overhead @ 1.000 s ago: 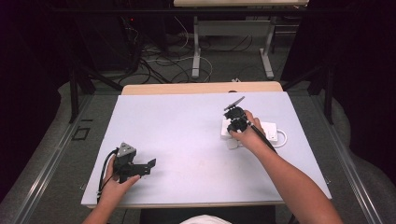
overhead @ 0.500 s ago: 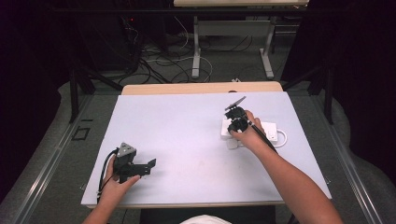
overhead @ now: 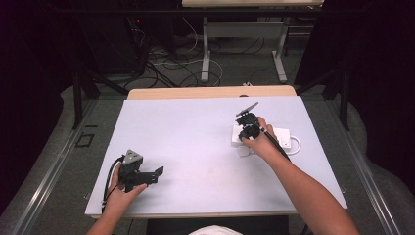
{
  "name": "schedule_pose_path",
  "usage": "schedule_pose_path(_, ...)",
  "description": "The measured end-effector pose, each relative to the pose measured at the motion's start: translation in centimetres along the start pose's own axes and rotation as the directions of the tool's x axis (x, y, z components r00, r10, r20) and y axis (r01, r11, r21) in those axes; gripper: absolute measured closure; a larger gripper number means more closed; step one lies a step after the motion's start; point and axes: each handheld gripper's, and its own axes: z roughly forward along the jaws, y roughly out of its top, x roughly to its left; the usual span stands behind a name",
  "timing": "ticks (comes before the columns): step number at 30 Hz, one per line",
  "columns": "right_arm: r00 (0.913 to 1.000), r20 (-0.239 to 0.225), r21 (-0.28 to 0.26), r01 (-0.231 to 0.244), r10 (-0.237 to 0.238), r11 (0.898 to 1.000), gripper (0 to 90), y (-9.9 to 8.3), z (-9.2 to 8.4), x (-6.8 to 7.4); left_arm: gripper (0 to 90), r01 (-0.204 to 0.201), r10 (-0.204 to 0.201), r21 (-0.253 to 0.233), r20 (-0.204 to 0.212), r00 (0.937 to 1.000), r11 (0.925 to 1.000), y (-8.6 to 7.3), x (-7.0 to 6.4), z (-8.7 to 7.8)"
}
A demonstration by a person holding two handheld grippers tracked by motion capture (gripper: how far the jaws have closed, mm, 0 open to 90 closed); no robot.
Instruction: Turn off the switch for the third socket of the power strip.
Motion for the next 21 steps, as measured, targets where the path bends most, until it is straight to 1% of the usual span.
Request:
schedule_pose_path(1, 1.0, -0.003, -0.012, 0.001, -0.001, 1.0, 90.0, -0.05, 0.07, -0.04, 6.5, 0.001, -0.001, 0.0, 0.0, 1.0, 1.0, 0.0, -0.01, -0.01)
schedule_pose_path(3, 1.0, 0.0, 0.008, -0.006, 0.006, 1.0, 90.0, -0.02, -0.07, -0.02, 6.5, 0.002, -0.002, 0.0, 0.0, 1.0, 1.0, 0.0, 0.0, -0.01)
schedule_pose_path(4, 0.9997, -0.003, 0.003, -0.026, 0.026, 1.0, 90.0, -0.04, -0.02, 0.04, 6.6, 0.002, -0.002, -0.001, 0.0, 1.0, 1.0, 0.0, -0.01, 0.0)
schedule_pose_path(5, 0.9998, -0.009, -0.008, -0.02, 0.02, 1.0, 90.0, -0.05, 0.05, -0.06, 6.6, 0.002, -0.002, -0.001, 0.0, 1.0, 1.0, 0.0, -0.01, -0.01)
schedule_pose_path(8, 0.9994, -0.011, 0.003, -0.032, 0.032, 0.999, 90.0, -0.04, -0.01, -0.07, 6.6, -0.002, 0.002, 0.001, -0.002, 1.0, 1.0, 0.01, 0.02, -0.01)
schedule_pose_path(9, 0.9996, -0.01, 0.002, -0.027, 0.027, 1.0, 90.0, -0.03, -0.01, -0.08, 6.6, -0.004, 0.004, 0.001, -0.003, 1.0, 1.0, 0.01, 0.02, -0.02)
schedule_pose_path(10, 0.9996, -0.014, -0.01, -0.025, 0.025, 1.0, 90.0, -0.06, 0.07, -0.1, 6.6, -0.005, 0.005, 0.0, -0.004, 1.0, 1.0, 0.01, 0.03, -0.03)
schedule_pose_path(12, 0.9998, -0.007, -0.008, -0.019, 0.019, 1.0, 90.0, -0.06, 0.02, -0.11, 6.6, -0.005, 0.005, 0.0, -0.004, 1.0, 1.0, 0.02, 0.03, -0.03)
schedule_pose_path(13, 0.9996, -0.012, -0.006, -0.025, 0.025, 1.0, 90.0, -0.08, 0.01, -0.08, 6.6, 0.002, -0.002, 0.0, 0.0, 1.0, 1.0, 0.0, 0.0, -0.01)
schedule_pose_path(14, 0.9997, -0.012, -0.008, -0.02, 0.02, 1.0, 89.9, -0.05, 0.04, -0.09, 6.6, 0.001, -0.001, 0.0, 0.0, 1.0, 1.0, 0.01, 0.0, 0.0)
schedule_pose_path(15, 0.9996, -0.016, -0.001, -0.025, 0.025, 1.0, 89.0, -0.02, 0.01, -0.09, 6.7, 0.001, -0.001, 0.0, 0.0, 1.0, 1.0, 0.01, 0.0, 0.0)
schedule_pose_path(16, 0.9995, -0.016, -0.006, -0.027, 0.027, 1.0, 87.9, -0.02, 0.03, -0.11, 6.7, 0.001, -0.001, 0.0, 0.001, 1.0, 1.0, 0.01, 0.0, 0.0)
schedule_pose_path(17, 0.9997, -0.018, -0.011, -0.014, 0.014, 1.0, 87.4, -0.04, 0.01, -0.27, 6.7, 0.001, -0.001, 0.0, 0.001, 1.0, 1.0, 0.01, 0.0, 0.0)
schedule_pose_path(18, 0.9996, -0.015, -0.011, -0.023, 0.022, 1.0, 87.2, -0.01, 0.04, -0.28, 6.7, 0.001, -0.001, -0.001, 0.0, 1.0, 1.0, 0.01, 0.01, 0.0)
schedule_pose_path(19, 0.9994, -0.019, -0.024, -0.028, 0.027, 0.999, 86.5, -0.03, 0.09, -0.33, 6.7, 0.002, -0.002, -0.001, 0.0, 1.0, 1.0, 0.01, 0.02, 0.0)
schedule_pose_path(20, 0.9994, -0.015, -0.007, -0.031, 0.031, 0.999, 86.0, 0.01, -0.02, -0.34, 6.7, 0.003, -0.003, 0.0, 0.0, 1.0, 1.0, 0.01, 0.04, 0.0)
schedule_pose_path(21, 0.9993, -0.02, -0.022, -0.031, 0.031, 0.999, 85.6, 0.0, 0.07, -0.39, 6.8, 0.003, -0.003, 0.0, 0.001, 1.0, 1.0, 0.0, 0.05, 0.01)
